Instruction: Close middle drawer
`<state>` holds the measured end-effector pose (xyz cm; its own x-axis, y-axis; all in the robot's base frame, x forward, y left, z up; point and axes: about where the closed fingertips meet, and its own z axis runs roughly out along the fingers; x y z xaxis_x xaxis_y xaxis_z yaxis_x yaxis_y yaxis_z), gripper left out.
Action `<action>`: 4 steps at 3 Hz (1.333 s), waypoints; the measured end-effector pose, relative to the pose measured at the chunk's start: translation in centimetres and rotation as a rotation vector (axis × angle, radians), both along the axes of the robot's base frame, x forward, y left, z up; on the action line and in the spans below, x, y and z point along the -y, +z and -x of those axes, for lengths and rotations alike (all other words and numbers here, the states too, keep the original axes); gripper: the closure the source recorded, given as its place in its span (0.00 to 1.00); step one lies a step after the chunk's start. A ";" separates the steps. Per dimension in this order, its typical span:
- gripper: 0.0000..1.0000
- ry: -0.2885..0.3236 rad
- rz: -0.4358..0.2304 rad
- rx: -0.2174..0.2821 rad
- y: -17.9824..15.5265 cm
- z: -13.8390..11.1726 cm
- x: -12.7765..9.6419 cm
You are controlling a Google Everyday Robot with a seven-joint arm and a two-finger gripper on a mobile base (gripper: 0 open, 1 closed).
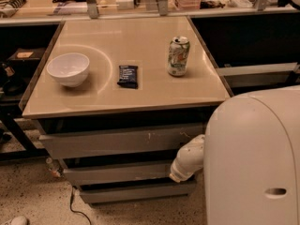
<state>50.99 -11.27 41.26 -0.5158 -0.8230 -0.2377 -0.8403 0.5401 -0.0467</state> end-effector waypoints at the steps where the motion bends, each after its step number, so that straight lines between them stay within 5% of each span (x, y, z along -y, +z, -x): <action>1: 0.82 -0.002 0.002 0.002 0.0 -0.2 0.1; 4: 0.12 -0.002 0.002 0.002 0.0 -0.2 0.1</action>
Offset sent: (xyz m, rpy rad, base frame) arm 0.0022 -0.0009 -0.0003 -0.0019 -0.0019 -0.0020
